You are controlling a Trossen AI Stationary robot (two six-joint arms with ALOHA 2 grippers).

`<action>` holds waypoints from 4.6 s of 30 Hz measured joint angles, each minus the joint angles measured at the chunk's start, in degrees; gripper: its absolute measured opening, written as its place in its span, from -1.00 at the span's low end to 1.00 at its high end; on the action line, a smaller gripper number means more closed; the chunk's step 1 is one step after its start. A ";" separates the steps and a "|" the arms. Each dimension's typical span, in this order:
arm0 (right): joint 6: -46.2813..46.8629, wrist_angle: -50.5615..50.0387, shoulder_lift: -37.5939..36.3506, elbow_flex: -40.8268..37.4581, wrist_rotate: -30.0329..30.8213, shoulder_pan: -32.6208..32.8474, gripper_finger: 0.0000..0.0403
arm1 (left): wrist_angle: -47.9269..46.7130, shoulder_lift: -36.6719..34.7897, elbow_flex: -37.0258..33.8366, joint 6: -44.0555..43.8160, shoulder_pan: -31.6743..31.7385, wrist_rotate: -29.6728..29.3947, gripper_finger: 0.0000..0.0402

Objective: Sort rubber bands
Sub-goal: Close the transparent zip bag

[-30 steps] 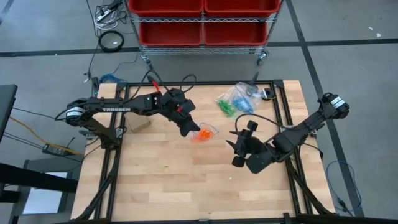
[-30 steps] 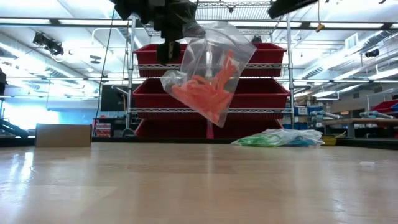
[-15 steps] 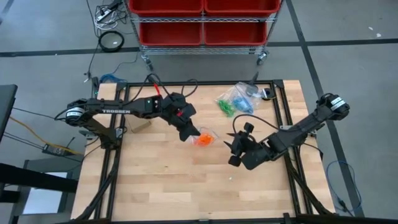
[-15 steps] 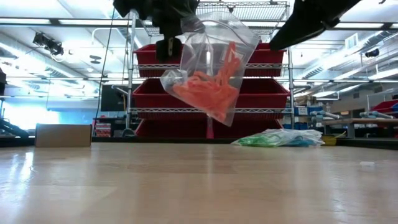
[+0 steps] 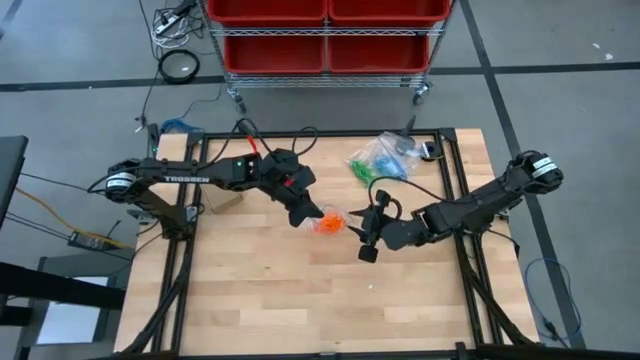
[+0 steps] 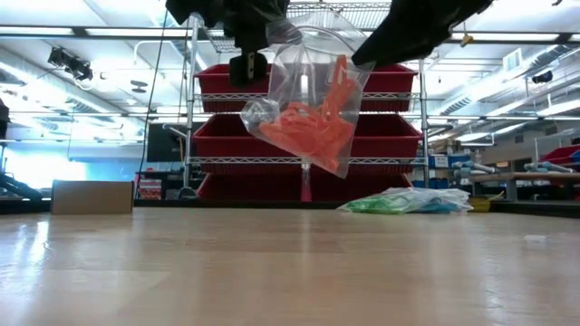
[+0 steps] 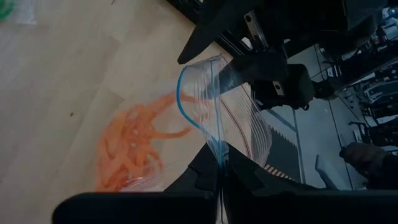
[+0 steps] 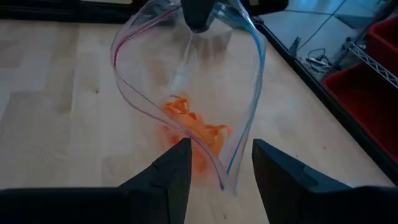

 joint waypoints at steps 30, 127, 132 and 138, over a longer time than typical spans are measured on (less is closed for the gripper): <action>-3.93 3.17 0.00 0.02 -9.77 -0.70 -1.00 | 0.22 0.00 0.00 -2.86 0.00 1.41 -0.92; -0.08 -3.12 0.02 1.44 -20.83 -3.06 -1.00 | -9.72 -14.51 -7.30 32.56 -9.71 -34.46 0.28; -1.78 1.35 0.00 1.44 -20.22 -3.06 -1.00 | 4.55 -21.01 -20.82 26.64 -11.01 -34.21 0.27; -1.70 3.87 0.00 1.46 -18.06 -3.77 -1.00 | 23.99 -24.57 -35.30 21.58 -16.98 -39.61 0.27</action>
